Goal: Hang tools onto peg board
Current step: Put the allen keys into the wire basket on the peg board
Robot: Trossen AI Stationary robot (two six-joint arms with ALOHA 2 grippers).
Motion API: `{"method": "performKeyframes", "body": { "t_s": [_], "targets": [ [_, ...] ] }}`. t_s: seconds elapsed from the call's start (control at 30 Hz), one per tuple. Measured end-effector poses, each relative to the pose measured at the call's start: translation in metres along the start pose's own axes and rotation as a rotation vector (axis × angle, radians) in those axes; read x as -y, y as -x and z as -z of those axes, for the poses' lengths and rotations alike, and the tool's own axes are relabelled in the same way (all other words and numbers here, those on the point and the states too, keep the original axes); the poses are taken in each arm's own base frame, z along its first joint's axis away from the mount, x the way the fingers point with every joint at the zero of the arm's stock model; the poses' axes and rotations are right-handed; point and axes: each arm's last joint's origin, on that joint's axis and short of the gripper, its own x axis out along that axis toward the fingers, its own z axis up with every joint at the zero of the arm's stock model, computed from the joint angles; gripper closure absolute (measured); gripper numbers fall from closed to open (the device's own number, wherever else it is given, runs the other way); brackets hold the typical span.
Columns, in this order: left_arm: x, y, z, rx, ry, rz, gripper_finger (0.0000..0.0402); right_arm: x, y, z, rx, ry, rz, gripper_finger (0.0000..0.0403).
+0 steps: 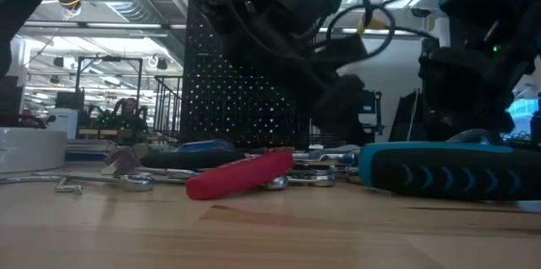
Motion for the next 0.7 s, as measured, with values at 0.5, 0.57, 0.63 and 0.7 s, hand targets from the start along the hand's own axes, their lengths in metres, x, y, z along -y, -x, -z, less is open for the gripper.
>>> {"method": "performKeyframes", "body": {
  "t_s": [0.5,0.57,0.63,0.7],
  "targets": [
    [-0.008,-0.013,0.006,0.034,0.005,0.035,0.0400,0.024,-0.016,-0.002,0.097,-0.217,-0.110,0.0166],
    [-0.008,-0.013,0.007,0.028,-0.006,0.049,0.0400,0.025,-0.018,-0.003,0.085,-0.224,-0.106,0.0166],
    [-0.010,-0.013,0.008,0.017,-0.018,0.058,0.0400,0.025,-0.022,-0.003,0.068,-0.229,-0.097,0.0166],
    [-0.010,-0.014,0.009,0.013,-0.013,0.059,0.0400,0.024,-0.026,-0.003,0.063,-0.238,-0.096,0.0166]
  ]
}}
